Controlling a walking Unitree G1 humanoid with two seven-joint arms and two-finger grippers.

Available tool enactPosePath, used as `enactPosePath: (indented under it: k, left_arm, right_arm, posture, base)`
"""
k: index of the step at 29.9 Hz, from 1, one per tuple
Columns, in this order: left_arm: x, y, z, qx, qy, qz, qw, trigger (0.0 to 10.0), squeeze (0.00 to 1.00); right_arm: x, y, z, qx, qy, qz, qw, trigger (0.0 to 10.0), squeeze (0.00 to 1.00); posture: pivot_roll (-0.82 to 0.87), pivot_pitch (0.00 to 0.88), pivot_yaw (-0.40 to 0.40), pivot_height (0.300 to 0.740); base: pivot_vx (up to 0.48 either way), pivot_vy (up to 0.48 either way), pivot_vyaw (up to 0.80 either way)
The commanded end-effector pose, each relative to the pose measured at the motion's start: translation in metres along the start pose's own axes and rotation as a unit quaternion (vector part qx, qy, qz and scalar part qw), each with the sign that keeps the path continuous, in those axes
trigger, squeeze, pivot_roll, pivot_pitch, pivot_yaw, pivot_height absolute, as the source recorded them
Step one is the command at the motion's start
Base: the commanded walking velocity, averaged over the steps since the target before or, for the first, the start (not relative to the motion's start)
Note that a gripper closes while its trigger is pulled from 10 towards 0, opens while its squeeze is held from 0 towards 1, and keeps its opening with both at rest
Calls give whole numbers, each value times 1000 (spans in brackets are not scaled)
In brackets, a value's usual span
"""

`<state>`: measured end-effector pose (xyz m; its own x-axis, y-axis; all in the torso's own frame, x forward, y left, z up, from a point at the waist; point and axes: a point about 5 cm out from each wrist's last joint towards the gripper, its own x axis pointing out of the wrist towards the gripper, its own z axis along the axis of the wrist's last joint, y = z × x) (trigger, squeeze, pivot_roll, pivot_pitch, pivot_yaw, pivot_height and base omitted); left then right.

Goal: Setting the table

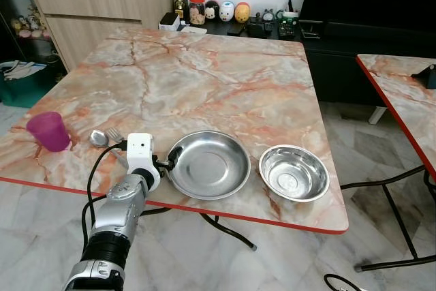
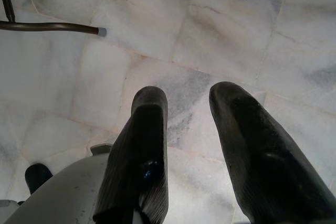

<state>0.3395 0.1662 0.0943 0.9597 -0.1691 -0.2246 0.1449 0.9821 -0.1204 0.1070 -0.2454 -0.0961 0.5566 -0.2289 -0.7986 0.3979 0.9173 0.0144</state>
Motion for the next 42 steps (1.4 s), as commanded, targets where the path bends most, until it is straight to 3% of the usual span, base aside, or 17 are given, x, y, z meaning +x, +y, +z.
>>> enactPosePath:
  k: [1, 15, 24, 25, 26, 27, 28, 42]
  left_arm:
    - [1, -1, -3, 10, 15, -6, 1000, 10000, 0]
    - [0, -6, -13, 50, 48, -21, 997, 10000, 0]
    - [1, -7, -17, 43, 61, -16, 997, 10000, 0]
    - [1, -7, -18, 38, 64, -16, 997, 4627, 0]
    - [1, -7, -19, 37, 68, -15, 997, 3451, 0]
    - [1, -6, -19, 37, 70, -15, 997, 3451, 0]
    - [1, -6, -20, 37, 71, -16, 997, 0, 0]
    - [0, -12, -25, 19, 96, -48, 994, 0, 0]
  right_arm:
    - [0, -2, 2, -3, 1, 0, 1000, 10000, 0]
    - [0, -2, 1, -3, 3, 4, 1000, 10000, 0]
    - [0, -2, 1, -9, 6, 9, 1000, 10000, 0]
    - [0, -2, 1, -9, 6, 10, 1000, 10000, 0]
    - [0, -2, 1, -9, 6, 10, 1000, 10000, 0]
    - [0, -2, 1, -9, 6, 10, 1000, 10000, 0]
    - [0, -2, 1, -9, 6, 11, 1000, 10000, 0]
    - [1, -2, 2, -11, 10, 16, 1000, 10000, 0]
  posture:
    - [102, 0, -58, 715]
    - [101, 0, -57, 715]
    - [100, 0, -58, 715]
    - [100, 0, -58, 715]
    - [99, 0, -58, 715]
    - [99, 0, -58, 715]
    - [100, 0, -58, 715]
    - [102, 0, -63, 715]
  base:
    - [0, 0, 0]
    - [0, 0, 0]
    - [0, 0, 0]
    - [0, 0, 0]
    - [0, 0, 0]
    - [0, 0, 0]
    - [0, 0, 0]
    - [0, 0, 0]
